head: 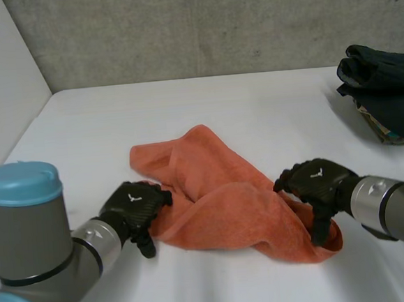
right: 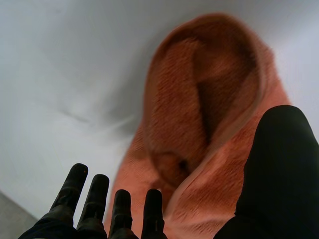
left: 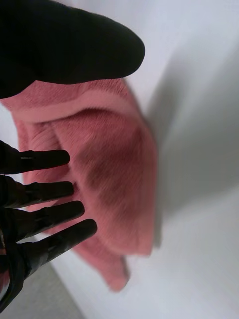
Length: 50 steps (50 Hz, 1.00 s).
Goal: Fold the laundry.
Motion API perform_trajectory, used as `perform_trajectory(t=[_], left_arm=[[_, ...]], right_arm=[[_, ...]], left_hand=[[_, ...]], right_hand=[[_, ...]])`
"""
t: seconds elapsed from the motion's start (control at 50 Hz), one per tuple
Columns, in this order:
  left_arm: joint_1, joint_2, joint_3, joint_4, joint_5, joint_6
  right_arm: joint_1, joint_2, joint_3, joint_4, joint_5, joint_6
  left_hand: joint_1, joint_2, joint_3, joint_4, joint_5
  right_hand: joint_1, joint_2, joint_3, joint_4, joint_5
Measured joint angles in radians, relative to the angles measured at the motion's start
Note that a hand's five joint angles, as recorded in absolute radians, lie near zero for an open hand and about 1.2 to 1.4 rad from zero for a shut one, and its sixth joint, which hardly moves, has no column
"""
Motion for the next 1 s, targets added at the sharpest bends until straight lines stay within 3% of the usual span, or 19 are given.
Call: perform_trajectory(t=[0.22, 0.28, 0.3, 0.34, 0.36, 0.38, 0.4, 0.42, 0.52, 0.66, 0.74, 0.8, 0.88, 1.0], left_arm=[[-0.047, -0.116, 0.066, 0.053, 0.002, -0.061], [-0.065, -0.145, 0.084, 0.075, 0.001, -0.057], [-0.067, -0.147, 0.085, 0.076, 0.001, -0.056], [-0.078, -0.159, 0.096, 0.081, 0.001, -0.054], [-0.090, -0.167, 0.108, 0.084, -0.001, -0.052], [-0.090, -0.167, 0.108, 0.084, -0.001, -0.052], [-0.101, -0.171, 0.122, 0.084, -0.006, -0.049], [-0.106, -0.170, 0.131, 0.084, -0.012, -0.048], [-0.115, -0.160, 0.165, 0.083, -0.043, -0.045], [-0.110, -0.054, 0.368, 0.119, -0.157, -0.030], [-0.097, -0.030, 0.485, 0.207, -0.173, -0.002], [-0.080, -0.007, 0.557, 0.349, -0.179, 0.037], [-0.071, 0.046, 0.544, 0.446, -0.179, 0.058], [-0.059, 0.172, 0.408, 0.506, -0.170, 0.072]], right_arm=[[0.009, 0.011, 0.144, -0.192, 0.033, -0.001], [0.008, 0.013, 0.170, -0.235, 0.043, 0.002], [0.008, 0.014, 0.176, -0.244, 0.045, 0.003], [0.008, 0.015, 0.183, -0.254, 0.045, 0.006], [0.007, 0.016, 0.188, -0.260, 0.044, 0.008], [0.007, 0.016, 0.188, -0.260, 0.044, 0.008], [0.005, 0.016, 0.188, -0.262, 0.044, 0.009], [0.004, 0.015, 0.186, -0.262, 0.044, 0.009], [0.000, 0.014, 0.175, -0.262, 0.045, 0.006], [0.000, -0.004, -0.021, -0.279, 0.060, -0.004], [0.008, -0.009, -0.144, -0.351, 0.093, 0.020], [0.021, -0.015, -0.221, -0.459, 0.140, 0.069], [0.037, -0.042, -0.229, -0.493, 0.162, 0.106], [0.046, -0.097, -0.182, -0.388, 0.151, 0.123]], left_hand=[[0.251, 0.241, 0.240, 0.242, 0.237], [0.500, 0.473, 0.471, 0.473, 0.466], [0.500, 0.473, 0.471, 0.473, 0.466], [0.672, 0.644, 0.641, 0.646, 0.637], [0.748, 0.728, 0.723, 0.731, 0.720], [0.748, 0.728, 0.723, 0.731, 0.720], [0.761, 0.807, 0.801, 0.810, 0.763], [0.761, 0.809, 0.804, 0.812, 0.763], [0.761, 0.809, 0.804, 0.812, 0.763], [0.761, 0.816, 0.810, 0.820, 0.763], [0.761, 0.816, 0.810, 0.820, 0.763], [0.761, 0.816, 0.810, 0.820, 0.763], [0.761, 0.816, 0.810, 0.820, 0.763], [0.761, 0.816, 0.810, 0.820, 0.763]], right_hand=[[0.003, 0.004, 0.007, 0.001, 0.003], [0.030, 0.041, 0.046, 0.023, 0.037], [0.172, 0.205, 0.218, 0.178, 0.184], [0.235, 0.278, 0.284, 0.254, 0.255], [0.529, 0.644, 0.648, 0.600, 0.589], [0.529, 0.644, 0.648, 0.600, 0.589], [0.706, 0.860, 0.862, 0.834, 0.827], [0.748, 0.932, 0.931, 0.906, 0.897], [0.748, 0.932, 0.931, 0.906, 0.897], [0.774, 0.952, 0.971, 0.947, 0.931], [0.774, 0.952, 0.971, 0.947, 0.931], [0.774, 0.952, 0.971, 0.947, 0.931], [0.774, 0.952, 0.971, 0.947, 0.931], [0.774, 0.952, 0.971, 0.947, 0.933]])
